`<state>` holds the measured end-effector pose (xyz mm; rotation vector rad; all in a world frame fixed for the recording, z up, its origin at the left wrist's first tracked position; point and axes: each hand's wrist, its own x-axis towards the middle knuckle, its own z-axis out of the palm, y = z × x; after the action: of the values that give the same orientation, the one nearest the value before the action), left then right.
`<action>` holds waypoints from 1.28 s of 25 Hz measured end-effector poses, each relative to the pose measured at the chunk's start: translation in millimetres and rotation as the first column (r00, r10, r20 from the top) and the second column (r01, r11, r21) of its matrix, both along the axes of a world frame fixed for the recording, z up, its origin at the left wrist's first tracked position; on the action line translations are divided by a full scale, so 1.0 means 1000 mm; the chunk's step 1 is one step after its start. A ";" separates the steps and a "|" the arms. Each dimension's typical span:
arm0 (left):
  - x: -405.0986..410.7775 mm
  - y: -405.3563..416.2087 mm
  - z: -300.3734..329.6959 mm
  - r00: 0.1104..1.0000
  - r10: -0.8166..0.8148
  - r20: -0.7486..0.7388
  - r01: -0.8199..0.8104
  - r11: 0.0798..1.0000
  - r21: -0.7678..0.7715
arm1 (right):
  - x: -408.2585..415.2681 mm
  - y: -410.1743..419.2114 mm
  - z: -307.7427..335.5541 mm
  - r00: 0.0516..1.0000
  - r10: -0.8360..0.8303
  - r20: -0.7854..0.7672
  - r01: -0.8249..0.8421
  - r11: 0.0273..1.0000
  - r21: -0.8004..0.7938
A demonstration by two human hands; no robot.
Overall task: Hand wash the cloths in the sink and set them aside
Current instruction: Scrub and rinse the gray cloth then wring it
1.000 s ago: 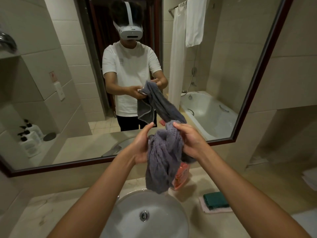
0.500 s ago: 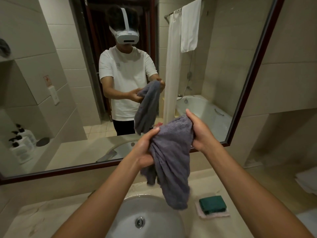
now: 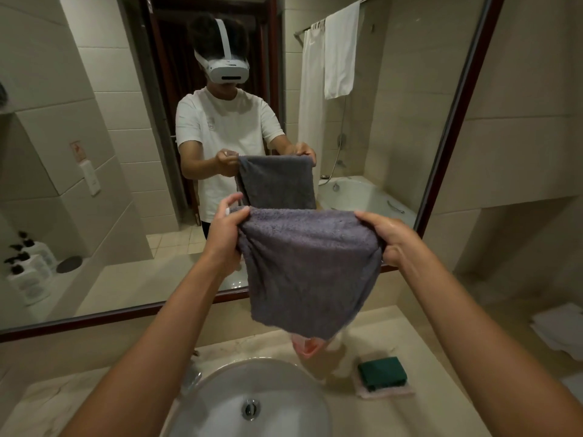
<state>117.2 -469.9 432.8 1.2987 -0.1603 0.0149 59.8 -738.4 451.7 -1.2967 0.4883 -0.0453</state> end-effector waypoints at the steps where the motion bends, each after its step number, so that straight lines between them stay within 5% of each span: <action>1: 0.004 0.003 0.001 0.999 -0.039 0.021 0.039 0.999 0.035 | 0.001 -0.005 0.001 0.999 -0.031 0.006 0.031 0.999 0.035; 5: 0.011 0.012 -0.003 0.985 -0.072 0.156 0.003 0.915 0.403 | 0.008 -0.023 -0.007 0.980 -0.165 0.114 0.178 0.977 -0.114; 8: 0.012 0.016 -0.004 0.994 0.015 0.111 -0.050 0.944 0.326 | 0.007 -0.026 -0.009 0.967 -0.169 0.191 0.231 0.896 -0.380; 13: 0.013 0.021 0.000 0.992 0.102 0.068 -0.115 0.968 0.223 | 0.005 -0.041 -0.012 0.948 -0.229 0.221 0.315 0.577 -0.754; 15: 0.012 0.021 0.000 0.990 0.099 0.100 -0.122 0.958 0.259 | 0.005 -0.048 -0.015 0.959 -0.223 0.176 0.277 0.607 -0.745; 17: 0.012 0.023 0.000 0.988 0.076 0.134 -0.116 0.939 0.325 | 0.005 -0.055 -0.021 0.970 -0.140 0.201 0.236 0.756 -0.610; 22: 0.014 0.032 0.000 0.961 0.070 0.268 -0.228 0.751 0.620 | 0.006 -0.059 -0.027 0.964 -0.081 0.253 0.182 0.896 -0.406; 28: 0.012 0.031 -0.008 0.992 0.044 -0.117 -0.019 0.978 0.210 | 0.008 -0.064 -0.026 0.981 0.026 0.192 0.020 0.972 -0.234; 32: 0.011 0.027 -0.014 0.953 0.013 -0.303 -0.055 0.990 -0.132 | 0.010 -0.066 -0.029 0.980 0.015 0.196 0.041 0.961 -0.274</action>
<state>128.2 -442.8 419.0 1.1484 0.1237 -0.1404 69.7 -804.4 423.0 -1.5455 0.3277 -0.2588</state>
